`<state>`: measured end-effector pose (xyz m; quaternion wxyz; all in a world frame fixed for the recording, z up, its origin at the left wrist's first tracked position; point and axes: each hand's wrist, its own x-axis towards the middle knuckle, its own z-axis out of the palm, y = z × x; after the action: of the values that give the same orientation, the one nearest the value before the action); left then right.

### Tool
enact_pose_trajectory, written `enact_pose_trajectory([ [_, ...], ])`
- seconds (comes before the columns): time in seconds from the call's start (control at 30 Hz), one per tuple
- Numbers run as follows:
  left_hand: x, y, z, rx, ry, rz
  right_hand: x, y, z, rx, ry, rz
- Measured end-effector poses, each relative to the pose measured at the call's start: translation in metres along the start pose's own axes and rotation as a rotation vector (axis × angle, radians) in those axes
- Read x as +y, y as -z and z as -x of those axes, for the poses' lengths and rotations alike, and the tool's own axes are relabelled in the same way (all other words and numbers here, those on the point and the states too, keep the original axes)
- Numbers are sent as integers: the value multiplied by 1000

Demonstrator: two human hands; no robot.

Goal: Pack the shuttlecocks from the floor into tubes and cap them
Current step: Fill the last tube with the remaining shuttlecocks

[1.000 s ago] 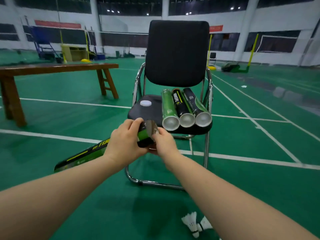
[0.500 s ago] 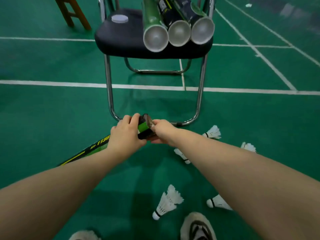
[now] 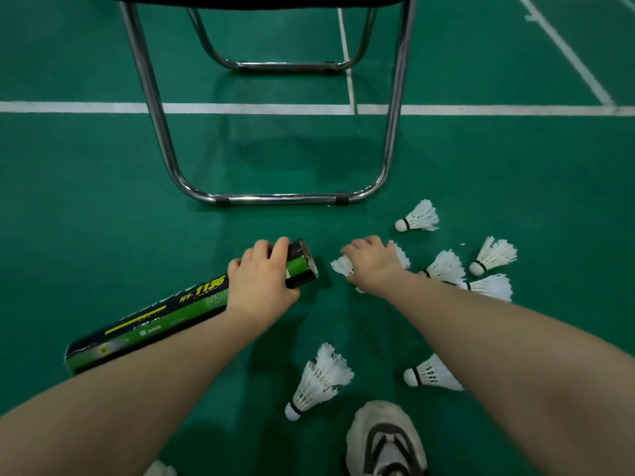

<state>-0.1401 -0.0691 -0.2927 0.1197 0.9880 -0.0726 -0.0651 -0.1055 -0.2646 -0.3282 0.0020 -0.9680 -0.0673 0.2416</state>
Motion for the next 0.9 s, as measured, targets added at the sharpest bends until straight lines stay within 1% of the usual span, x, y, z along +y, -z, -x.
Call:
enact_pose_trajectory([
  [0.07, 3, -10, 3, -22, -18, -22, 5, -9, -3, 30, -40, -41],
  [0.13, 5, -20, 6, -41, -24, -36, 10, -12, -3, 91, -106, -164],
  [0.17, 7, -25, 8, -48, -29, -41, 12, -14, -3, 136, -158, -281],
  [0.27, 10, -37, 14, -70, -44, -49, 14, -17, 4, 291, -329, -752],
  [0.33, 11, -43, 17, -80, -48, -49, 11, -19, 12, 363, -390, -960],
  [0.47, 14, -46, 19, -86, -11, -30, 4, -20, 32, 512, -413, -1259],
  [0.53, 15, -44, 19, -85, 20, -12, -1, -20, 46, 580, -397, -1386],
  [0.6, 17, -42, 17, -75, 45, 0, -9, -22, 59, 523, -331, -1428],
  [0.73, 26, -40, 17, -68, 60, 4, -25, -28, 75, 201, -132, -1339],
  [0.9, 35, -40, 29, -59, 20, -18, -19, -15, 82, -169, -49, -1440],
])
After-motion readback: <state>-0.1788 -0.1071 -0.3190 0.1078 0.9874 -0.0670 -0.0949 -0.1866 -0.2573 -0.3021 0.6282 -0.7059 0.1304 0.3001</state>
